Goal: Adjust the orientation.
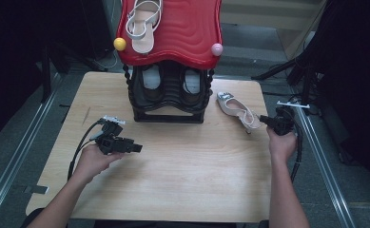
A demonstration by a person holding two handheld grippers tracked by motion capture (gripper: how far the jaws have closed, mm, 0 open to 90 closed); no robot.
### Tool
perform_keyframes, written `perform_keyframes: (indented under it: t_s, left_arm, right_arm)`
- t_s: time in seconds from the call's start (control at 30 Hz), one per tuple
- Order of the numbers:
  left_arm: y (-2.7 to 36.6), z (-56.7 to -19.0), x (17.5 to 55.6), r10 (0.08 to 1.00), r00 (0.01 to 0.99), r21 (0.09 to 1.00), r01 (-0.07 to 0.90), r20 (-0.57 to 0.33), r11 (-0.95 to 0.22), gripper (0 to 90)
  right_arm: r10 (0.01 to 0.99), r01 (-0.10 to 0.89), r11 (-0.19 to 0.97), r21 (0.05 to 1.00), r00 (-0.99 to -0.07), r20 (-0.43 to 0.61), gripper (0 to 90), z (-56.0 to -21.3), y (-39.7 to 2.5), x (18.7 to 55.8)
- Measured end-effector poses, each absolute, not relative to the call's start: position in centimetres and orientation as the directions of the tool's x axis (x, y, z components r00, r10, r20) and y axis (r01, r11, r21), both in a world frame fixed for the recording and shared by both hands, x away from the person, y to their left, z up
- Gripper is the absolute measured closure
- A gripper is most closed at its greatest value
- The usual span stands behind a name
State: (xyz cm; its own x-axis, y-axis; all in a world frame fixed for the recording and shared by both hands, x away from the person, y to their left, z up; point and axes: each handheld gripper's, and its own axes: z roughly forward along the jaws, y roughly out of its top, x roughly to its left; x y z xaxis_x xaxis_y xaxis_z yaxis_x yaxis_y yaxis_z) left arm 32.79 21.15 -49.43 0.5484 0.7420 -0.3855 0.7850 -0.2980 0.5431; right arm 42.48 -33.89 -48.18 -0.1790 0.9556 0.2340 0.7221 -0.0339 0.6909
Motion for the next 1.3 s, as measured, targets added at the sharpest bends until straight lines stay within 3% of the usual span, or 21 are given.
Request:
perform_keyframes:
  t_s: [0.83,1.3]
  left_arm:
    - [21.1,-49.4,32.9,0.742,0.544,0.542,0.788,-0.392,-0.292,45.2]
    - [21.1,-49.5,32.9,0.742,0.545,0.538,0.789,-0.391,-0.296,45.1]
  right_arm:
    - [0.949,0.727,-0.02,0.687,-0.202,0.241,90.0,-48.4,-31.0,40.0]
    - [0.941,0.706,0.002,0.708,-0.241,0.238,82.6,-45.3,-30.8,41.5]
